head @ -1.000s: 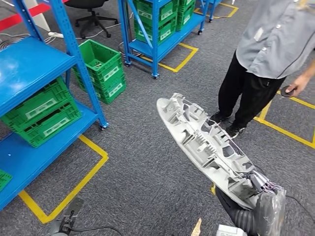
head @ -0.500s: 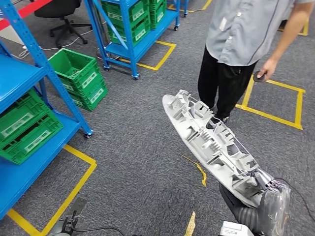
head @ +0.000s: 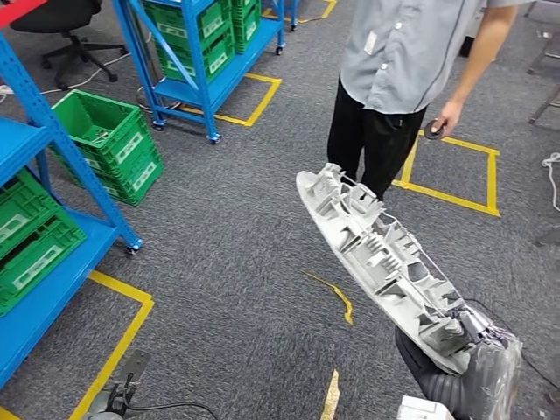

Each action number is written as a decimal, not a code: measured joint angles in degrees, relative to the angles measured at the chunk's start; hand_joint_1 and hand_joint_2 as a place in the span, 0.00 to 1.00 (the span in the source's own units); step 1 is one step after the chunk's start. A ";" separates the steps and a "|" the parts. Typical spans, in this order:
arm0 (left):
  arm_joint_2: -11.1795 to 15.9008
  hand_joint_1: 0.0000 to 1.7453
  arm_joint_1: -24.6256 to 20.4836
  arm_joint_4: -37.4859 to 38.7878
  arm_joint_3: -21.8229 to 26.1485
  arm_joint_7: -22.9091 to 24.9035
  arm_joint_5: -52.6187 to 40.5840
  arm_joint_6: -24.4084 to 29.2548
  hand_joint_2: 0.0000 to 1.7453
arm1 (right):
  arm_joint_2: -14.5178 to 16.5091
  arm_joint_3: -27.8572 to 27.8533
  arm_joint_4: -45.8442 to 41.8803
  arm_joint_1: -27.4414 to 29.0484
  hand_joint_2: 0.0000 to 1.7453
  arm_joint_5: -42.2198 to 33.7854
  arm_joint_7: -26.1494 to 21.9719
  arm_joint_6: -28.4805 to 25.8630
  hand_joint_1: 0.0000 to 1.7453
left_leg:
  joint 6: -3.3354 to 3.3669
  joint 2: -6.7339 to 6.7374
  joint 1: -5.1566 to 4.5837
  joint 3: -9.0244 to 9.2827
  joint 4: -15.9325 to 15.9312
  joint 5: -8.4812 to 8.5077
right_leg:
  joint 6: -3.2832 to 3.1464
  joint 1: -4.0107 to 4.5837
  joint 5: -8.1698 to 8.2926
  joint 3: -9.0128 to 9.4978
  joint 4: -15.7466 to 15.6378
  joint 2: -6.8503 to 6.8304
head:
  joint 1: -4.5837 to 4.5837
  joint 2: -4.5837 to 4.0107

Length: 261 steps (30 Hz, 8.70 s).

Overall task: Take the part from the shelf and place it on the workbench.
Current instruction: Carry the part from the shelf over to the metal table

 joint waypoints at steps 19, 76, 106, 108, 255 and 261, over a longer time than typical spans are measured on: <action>0.10 0.00 0.24 0.00 0.00 -0.07 0.20 -0.07 1.00 | 0.82 -1.41 -0.35 0.58 1.00 -0.05 -0.33 0.00 1.00 | -2.33 -1.83 0.06 -3.59 7.53 -1.80 | -2.96 0.20 6.38 8.81 -15.71 3.26 | -0.94 0.00; 0.12 0.00 0.33 0.04 0.06 -0.98 0.37 -0.79 1.00 | 1.18 -3.02 -0.45 1.42 1.00 -0.98 -1.11 -0.01 1.00 | -2.44 -0.26 -0.23 -6.30 14.13 -7.27 | -3.08 0.24 5.96 9.62 -16.35 0.79 | -1.16 0.00; 0.52 0.00 0.15 0.07 0.05 -1.97 0.44 -1.61 1.00 | 1.18 -2.78 0.69 -0.56 1.00 -2.05 -2.12 0.02 1.00 | -2.60 0.13 -0.35 -5.07 11.54 -6.40 | -2.89 0.13 6.07 9.18 -16.07 0.00 | -1.52 0.00; 0.62 0.00 0.36 0.07 0.07 -1.97 0.45 -1.60 1.00 | 1.18 -2.75 0.79 -0.52 1.00 -2.12 -2.09 0.02 1.00 | -2.62 -0.28 -0.32 -7.52 15.56 -6.77 | -2.97 0.11 6.05 9.25 -16.06 1.24 | -1.55 0.00; 1.72 0.00 -0.28 0.07 -0.11 -5.04 -1.59 -5.78 1.00 | 0.49 4.60 3.93 -9.45 1.00 -2.63 -6.45 2.97 1.00 | -2.43 -0.82 0.13 -1.04 -0.39 1.24 | -1.46 -0.02 5.66 9.31 -15.62 0.12 | -1.33 0.00; 1.68 0.00 -0.48 0.07 -0.33 -5.03 -1.97 -6.02 1.00 | 0.48 4.43 4.76 -11.04 1.00 -2.61 -6.54 3.79 1.00 | -3.14 -0.81 0.17 -8.27 14.43 -5.56 | -3.02 -0.07 5.50 9.51 -15.85 0.15 | -1.77 0.00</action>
